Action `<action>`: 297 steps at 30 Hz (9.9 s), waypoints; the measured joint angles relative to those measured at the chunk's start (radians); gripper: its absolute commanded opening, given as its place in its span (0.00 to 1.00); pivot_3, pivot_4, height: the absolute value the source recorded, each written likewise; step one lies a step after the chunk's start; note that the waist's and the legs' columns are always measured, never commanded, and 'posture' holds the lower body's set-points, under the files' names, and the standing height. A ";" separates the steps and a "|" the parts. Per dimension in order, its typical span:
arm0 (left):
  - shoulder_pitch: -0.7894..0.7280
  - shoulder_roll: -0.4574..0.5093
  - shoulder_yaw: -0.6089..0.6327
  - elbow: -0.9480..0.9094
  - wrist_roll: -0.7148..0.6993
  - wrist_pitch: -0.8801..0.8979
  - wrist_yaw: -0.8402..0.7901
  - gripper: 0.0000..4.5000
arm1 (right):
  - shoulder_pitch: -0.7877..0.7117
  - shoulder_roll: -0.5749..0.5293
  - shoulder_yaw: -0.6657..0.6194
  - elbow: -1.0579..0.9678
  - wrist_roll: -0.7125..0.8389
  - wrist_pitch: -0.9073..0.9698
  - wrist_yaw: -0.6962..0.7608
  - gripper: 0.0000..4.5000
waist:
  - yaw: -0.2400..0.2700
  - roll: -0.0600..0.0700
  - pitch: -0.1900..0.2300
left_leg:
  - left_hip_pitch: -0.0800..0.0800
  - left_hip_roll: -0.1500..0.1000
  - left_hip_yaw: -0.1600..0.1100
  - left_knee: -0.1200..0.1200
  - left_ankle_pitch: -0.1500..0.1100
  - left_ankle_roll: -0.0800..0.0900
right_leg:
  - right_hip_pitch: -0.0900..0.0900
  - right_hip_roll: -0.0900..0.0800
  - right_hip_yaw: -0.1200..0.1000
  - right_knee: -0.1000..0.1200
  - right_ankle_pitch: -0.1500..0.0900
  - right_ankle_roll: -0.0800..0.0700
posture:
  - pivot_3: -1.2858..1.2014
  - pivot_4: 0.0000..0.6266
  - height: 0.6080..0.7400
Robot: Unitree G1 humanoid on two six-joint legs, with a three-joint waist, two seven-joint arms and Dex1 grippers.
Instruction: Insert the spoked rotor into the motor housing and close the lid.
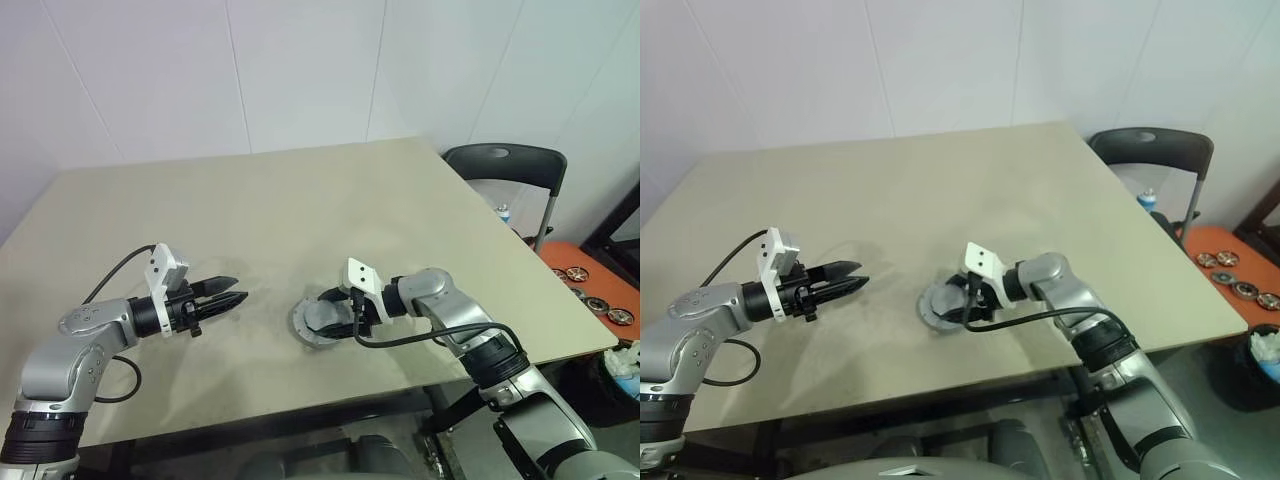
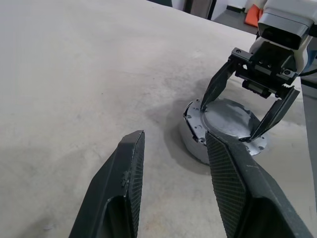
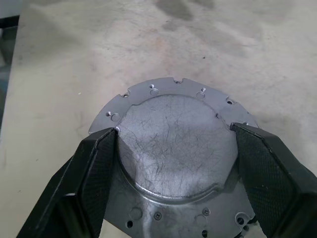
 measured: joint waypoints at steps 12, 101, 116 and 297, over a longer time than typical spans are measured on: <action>0.000 0.000 0.000 0.000 0.000 0.000 0.000 0.46 | 0.007 0.002 -0.001 0.000 -0.003 -0.016 -0.012 0.74 | -0.001 0.000 0.000 | 0.000 0.000 0.000 0.000 0.000 0.000 | 0.000 0.000 0.000 0.000 0.000 0.000 | 0.52 0.00 1.00; -0.106 -0.076 -0.078 0.004 0.003 0.011 0.039 0.46 | 0.012 -0.032 -0.006 0.060 -0.007 -0.094 0.031 0.74 | 0.029 -0.001 -0.001 | 0.002 -0.001 0.000 0.000 0.000 0.000 | 0.004 -0.001 -0.001 -0.002 -0.002 0.000 | 0.52 0.00 1.00; -0.261 -0.220 -0.292 0.269 0.111 -0.022 -0.042 0.01 | 0.043 -0.029 -0.020 0.020 -0.006 -0.066 -0.001 0.73 | 0.029 -0.002 -0.002 | 0.002 -0.002 0.000 0.000 0.000 0.001 | 0.004 -0.001 -0.001 -0.003 -0.001 0.001 | 0.52 0.00 1.00; -0.335 -0.290 -0.393 0.370 0.329 -0.187 -0.132 0.00 | -0.001 0.271 -0.735 0.140 0.708 1.148 -0.787 0.53 | -0.023 0.005 0.000 | -0.001 0.001 -0.003 -0.001 -0.003 0.005 | 0.001 0.000 -0.001 -0.003 -0.002 0.004 | 0.52 0.00 1.00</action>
